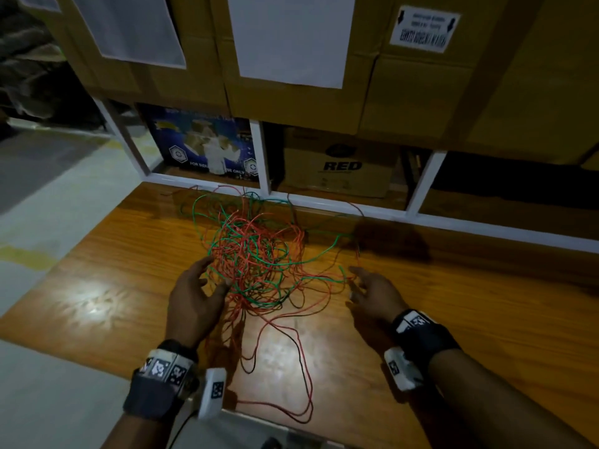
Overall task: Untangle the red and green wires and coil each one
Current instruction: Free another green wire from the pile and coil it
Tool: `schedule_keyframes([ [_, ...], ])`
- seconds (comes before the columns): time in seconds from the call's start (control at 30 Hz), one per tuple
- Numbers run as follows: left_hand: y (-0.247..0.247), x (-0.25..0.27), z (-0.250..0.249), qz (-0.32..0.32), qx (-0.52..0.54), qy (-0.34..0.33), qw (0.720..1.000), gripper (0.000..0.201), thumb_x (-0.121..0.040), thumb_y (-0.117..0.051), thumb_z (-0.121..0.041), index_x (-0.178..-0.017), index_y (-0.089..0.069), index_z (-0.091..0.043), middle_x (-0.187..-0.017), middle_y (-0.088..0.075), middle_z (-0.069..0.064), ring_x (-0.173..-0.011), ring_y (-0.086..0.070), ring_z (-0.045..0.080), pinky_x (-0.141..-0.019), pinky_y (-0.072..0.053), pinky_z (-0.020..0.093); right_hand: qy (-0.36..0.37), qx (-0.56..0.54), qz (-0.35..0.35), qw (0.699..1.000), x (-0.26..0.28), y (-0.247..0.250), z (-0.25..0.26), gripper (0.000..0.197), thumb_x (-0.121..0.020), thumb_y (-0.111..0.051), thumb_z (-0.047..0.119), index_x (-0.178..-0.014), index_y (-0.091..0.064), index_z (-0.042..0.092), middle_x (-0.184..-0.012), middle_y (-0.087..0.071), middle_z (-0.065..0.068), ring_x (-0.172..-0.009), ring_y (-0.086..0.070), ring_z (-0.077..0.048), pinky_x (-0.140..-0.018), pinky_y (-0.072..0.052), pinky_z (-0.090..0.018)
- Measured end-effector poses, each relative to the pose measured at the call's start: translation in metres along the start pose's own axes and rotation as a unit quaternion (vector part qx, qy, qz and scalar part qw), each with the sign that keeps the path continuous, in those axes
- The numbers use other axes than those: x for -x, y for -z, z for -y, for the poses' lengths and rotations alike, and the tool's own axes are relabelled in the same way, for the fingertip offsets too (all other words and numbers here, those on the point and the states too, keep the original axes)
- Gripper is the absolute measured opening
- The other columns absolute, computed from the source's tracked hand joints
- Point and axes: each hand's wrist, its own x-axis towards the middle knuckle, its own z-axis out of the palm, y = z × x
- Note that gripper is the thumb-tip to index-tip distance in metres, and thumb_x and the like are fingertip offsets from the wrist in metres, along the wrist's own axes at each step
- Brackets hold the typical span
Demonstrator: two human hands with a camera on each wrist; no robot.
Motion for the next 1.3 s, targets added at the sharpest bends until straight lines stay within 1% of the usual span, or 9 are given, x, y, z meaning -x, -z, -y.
schedule_keyframes([
  [0.17,-0.009,0.029,-0.029,0.003,0.060,-0.052,0.997,0.053,-0.090,-0.077,-0.034,-0.139,-0.059,-0.028,-0.135,-0.058,-0.003,-0.108,-0.063,0.014,-0.079,-0.057,0.037,0.036,0.084,-0.040,0.995,-0.003,-0.018,0.021,0.027,-0.099,-0.060,0.034,-0.125,-0.066,0.032,-0.134,-0.042,-0.007,-0.121,-0.053,-0.030,-0.096,-0.050,-0.038],
  [0.33,-0.013,0.047,-0.066,0.021,0.136,-0.098,0.986,0.040,-0.089,-0.078,-0.023,-0.122,-0.066,-0.041,-0.118,-0.069,-0.011,-0.104,-0.067,0.002,-0.080,-0.060,0.030,0.163,-0.003,-0.143,0.976,0.032,0.013,0.019,0.027,-0.099,-0.053,0.049,-0.101,-0.074,0.032,-0.110,-0.067,0.008,-0.103,-0.061,-0.020,-0.086,-0.049,-0.039],
  [0.5,-0.049,0.055,-0.121,0.118,0.061,-0.265,0.955,0.053,-0.093,-0.068,-0.041,-0.143,-0.055,-0.030,-0.140,-0.058,-0.014,-0.130,-0.050,0.001,-0.107,-0.039,0.020,0.290,-0.133,-0.106,0.942,0.107,0.074,0.063,0.030,-0.105,-0.058,0.026,-0.090,-0.060,0.052,-0.073,-0.062,0.015,-0.070,-0.063,-0.007,-0.063,-0.046,-0.026],
  [0.63,-0.086,0.049,-0.141,0.168,0.133,-0.268,0.939,0.010,-0.101,-0.060,-0.040,-0.100,-0.068,-0.035,-0.079,-0.066,-0.011,-0.074,-0.061,0.003,-0.064,-0.046,0.029,0.252,-0.160,-0.216,0.929,0.125,0.103,0.050,0.018,-0.105,-0.055,0.018,-0.100,-0.070,0.027,-0.073,-0.062,0.021,-0.063,-0.061,-0.003,-0.056,-0.038,-0.014],
  [0.73,-0.094,0.035,-0.117,0.156,0.148,-0.262,0.941,0.034,-0.099,-0.057,-0.052,-0.083,-0.068,-0.024,-0.062,-0.055,-0.002,-0.055,-0.049,0.003,-0.052,-0.037,0.030,0.150,-0.145,-0.319,0.924,0.134,0.130,0.002,0.019,-0.106,-0.050,0.025,-0.100,-0.066,0.033,-0.073,-0.063,0.013,-0.062,-0.060,-0.005,-0.049,-0.041,-0.023],
  [0.93,-0.073,-0.004,-0.070,0.158,0.070,-0.301,0.938,0.027,-0.094,-0.054,-0.067,-0.085,-0.069,-0.047,-0.079,-0.068,-0.018,-0.072,-0.063,0.000,-0.063,-0.050,0.027,-0.078,-0.052,-0.385,0.918,0.174,0.165,-0.112,0.058,-0.096,-0.029,0.071,-0.103,-0.070,0.029,-0.080,-0.068,-0.001,-0.071,-0.064,-0.026,-0.062,-0.054,-0.042],
  [1.1,-0.084,-0.004,-0.082,0.171,0.059,-0.319,0.930,0.026,-0.094,-0.059,-0.060,-0.087,-0.076,-0.041,-0.077,-0.068,-0.020,-0.073,-0.063,-0.004,-0.065,-0.048,0.016,-0.208,0.096,-0.181,0.957,0.180,0.142,-0.120,0.045,-0.099,-0.056,0.048,-0.140,-0.057,0.028,-0.135,-0.061,-0.013,-0.114,-0.060,-0.036,-0.089,-0.050,-0.043],
  [1.2,-0.105,0.009,-0.098,0.216,0.053,-0.342,0.913,0.025,-0.095,-0.064,-0.048,-0.093,-0.080,-0.029,-0.073,-0.059,-0.027,-0.069,-0.057,-0.010,-0.061,-0.036,0.005,-0.142,0.175,-0.136,0.965,0.173,0.114,-0.071,0.073,-0.095,-0.056,0.060,-0.157,-0.029,0.034,-0.161,-0.031,-0.002,-0.143,-0.034,-0.029,-0.112,-0.040,-0.045],
  [1.3,-0.118,0.018,-0.113,0.250,0.074,-0.356,0.897,0.029,-0.096,-0.062,-0.051,-0.095,-0.080,-0.029,-0.075,-0.060,-0.029,-0.068,-0.059,-0.006,-0.060,-0.043,0.016,0.020,0.083,-0.087,0.993,0.151,0.077,-0.007,0.065,-0.097,-0.044,0.065,-0.154,-0.036,0.035,-0.155,-0.039,0.013,-0.147,-0.027,-0.015,-0.120,-0.028,-0.039],
])
